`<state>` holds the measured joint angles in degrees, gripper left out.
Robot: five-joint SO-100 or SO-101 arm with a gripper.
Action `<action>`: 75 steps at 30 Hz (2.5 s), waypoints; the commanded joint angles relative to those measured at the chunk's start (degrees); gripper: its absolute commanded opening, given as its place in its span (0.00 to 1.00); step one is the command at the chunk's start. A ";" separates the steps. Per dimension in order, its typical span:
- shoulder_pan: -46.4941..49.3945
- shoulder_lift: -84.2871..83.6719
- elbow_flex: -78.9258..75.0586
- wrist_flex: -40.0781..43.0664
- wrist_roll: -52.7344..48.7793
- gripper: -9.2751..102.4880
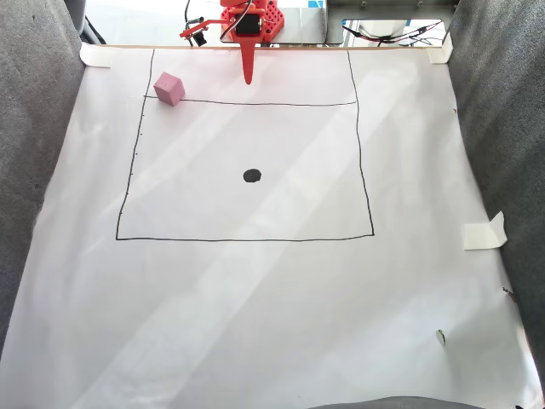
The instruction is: Grasp the colored block, Place it on the black dot, and then return the arm to the default position.
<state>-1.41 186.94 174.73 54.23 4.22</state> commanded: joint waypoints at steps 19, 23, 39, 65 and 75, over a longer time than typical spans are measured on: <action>0.09 0.35 -0.53 0.09 0.26 0.08; 0.09 0.35 -0.53 0.09 0.35 0.08; 11.07 -24.08 -27.60 0.88 11.60 0.08; 34.54 -74.97 -68.82 25.66 3.78 0.08; 38.23 -79.72 -64.07 13.80 -3.96 0.08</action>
<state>36.21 107.14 109.42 71.19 2.37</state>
